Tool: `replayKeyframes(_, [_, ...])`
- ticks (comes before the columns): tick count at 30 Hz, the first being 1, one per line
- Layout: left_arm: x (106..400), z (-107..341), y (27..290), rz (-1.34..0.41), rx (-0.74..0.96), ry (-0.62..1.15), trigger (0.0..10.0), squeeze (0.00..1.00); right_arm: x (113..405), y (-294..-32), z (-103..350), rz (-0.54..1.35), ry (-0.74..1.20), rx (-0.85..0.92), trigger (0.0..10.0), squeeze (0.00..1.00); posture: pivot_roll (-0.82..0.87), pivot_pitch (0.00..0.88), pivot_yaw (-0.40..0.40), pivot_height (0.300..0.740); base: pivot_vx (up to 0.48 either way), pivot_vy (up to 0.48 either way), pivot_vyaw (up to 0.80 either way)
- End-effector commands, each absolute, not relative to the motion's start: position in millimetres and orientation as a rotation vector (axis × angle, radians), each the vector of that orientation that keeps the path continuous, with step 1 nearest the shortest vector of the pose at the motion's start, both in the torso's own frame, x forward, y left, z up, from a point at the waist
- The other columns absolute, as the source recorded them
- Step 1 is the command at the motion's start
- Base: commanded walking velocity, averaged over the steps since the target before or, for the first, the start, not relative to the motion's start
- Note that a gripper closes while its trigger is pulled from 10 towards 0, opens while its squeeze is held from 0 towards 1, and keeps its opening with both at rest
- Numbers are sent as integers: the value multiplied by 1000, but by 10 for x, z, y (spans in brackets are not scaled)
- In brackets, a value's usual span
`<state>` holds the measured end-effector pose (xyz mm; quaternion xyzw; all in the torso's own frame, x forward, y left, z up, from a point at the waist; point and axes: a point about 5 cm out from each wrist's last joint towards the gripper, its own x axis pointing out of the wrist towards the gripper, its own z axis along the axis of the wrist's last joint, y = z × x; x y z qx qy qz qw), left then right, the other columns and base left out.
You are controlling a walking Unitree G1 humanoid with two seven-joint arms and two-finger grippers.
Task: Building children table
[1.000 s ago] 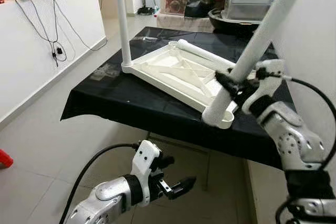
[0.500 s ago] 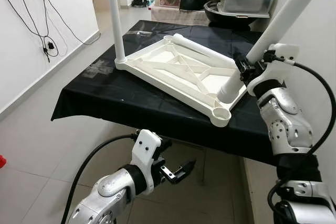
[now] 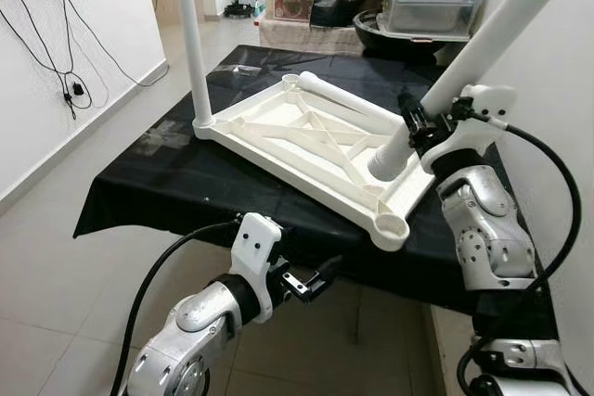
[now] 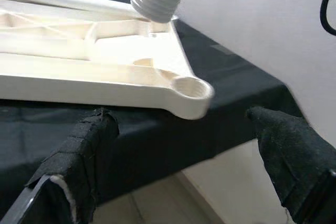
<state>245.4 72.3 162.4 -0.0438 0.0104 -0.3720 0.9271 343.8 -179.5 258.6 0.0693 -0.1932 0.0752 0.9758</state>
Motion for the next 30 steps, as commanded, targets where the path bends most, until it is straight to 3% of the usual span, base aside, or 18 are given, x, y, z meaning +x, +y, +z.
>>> replayKeyframes(1, [2484, 1598, 714, -753, -86, 29, 10000, 0, 3396, -1746, 2583, 157, -403, 135, 10000, 0, 159, 32, -44, 740, 401, 0, 0])
replayKeyframes(9, [2529, 1605, 704, -749, -89, 24, 10000, 0, 3382, -1718, 2579, 159, -409, 134, 10000, 0, 160, 16, -37, 740, 396, 0, 0])
replayKeyframes(19, [2590, 1589, 680, -743, -93, 26, 10000, 0, 3352, -1737, 2607, 204, -417, 138, 10000, 0, 152, 0, -41, 740, 0, 0, 0])
replayKeyframes(25, [2549, 1534, 711, -745, -73, 42, 10000, 0, 3329, -1772, 2495, 398, -305, 214, 10000, 0, 157, 2, -45, 740, 0, 0, 0])
replayKeyframes(30, [2326, 1423, 696, -890, -80, 101, 10000, 0, 3214, -1889, 2371, 636, -192, 215, 10000, 0, 161, 3, -47, 740, 0, 0, 0])
